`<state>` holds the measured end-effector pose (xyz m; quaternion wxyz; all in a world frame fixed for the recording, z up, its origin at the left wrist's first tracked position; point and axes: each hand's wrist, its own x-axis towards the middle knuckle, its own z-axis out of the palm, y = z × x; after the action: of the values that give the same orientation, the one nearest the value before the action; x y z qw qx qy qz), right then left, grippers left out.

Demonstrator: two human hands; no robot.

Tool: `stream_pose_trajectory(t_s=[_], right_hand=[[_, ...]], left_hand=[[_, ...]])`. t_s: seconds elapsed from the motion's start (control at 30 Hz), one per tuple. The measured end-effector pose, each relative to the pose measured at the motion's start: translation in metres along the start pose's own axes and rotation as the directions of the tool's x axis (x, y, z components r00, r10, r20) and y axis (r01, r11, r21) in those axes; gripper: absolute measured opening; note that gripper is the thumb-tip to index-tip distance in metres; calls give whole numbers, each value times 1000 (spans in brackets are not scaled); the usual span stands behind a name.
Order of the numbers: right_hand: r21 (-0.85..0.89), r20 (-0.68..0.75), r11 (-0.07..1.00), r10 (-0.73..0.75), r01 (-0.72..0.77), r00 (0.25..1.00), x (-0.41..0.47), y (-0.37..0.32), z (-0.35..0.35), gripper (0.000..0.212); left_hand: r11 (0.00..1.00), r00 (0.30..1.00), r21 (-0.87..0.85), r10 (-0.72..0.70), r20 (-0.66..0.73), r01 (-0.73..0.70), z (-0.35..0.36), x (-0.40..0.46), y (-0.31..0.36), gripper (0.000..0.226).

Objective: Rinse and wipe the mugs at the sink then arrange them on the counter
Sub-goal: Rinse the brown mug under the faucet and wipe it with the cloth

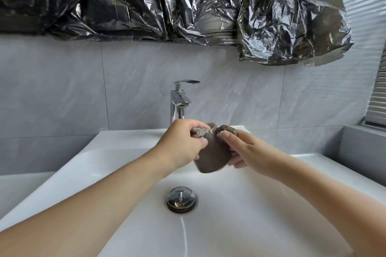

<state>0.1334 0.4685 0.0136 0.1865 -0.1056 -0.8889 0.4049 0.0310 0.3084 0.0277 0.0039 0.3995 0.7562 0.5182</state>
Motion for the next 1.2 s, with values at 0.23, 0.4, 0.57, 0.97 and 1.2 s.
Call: stream_pose_trajectory(t_s=[0.23,0.4,0.57,0.97,1.2], right_hand=[[-506,-155,861,-137,41,978,2,0,-10,48],[-273,-113,957,-139,104,984,-1,1,-12,48],[142,23,990,-4,1,1000,-2,3,-5,81],[370,-86,916,-130,152,988,1,5,-8,74],[256,-114,948,-164,188,980,-1,6,-12,81]], left_hand=[[934,974,-284,-192,116,218,6,1,-2,20],[824,946,-470,-309,94,316,2,5,0,21],[692,940,-661,-334,65,291,1,8,1,23],[623,945,-721,-295,140,301,-2,8,7,29],[697,913,-695,-381,-147,179,-19,14,8,11]])
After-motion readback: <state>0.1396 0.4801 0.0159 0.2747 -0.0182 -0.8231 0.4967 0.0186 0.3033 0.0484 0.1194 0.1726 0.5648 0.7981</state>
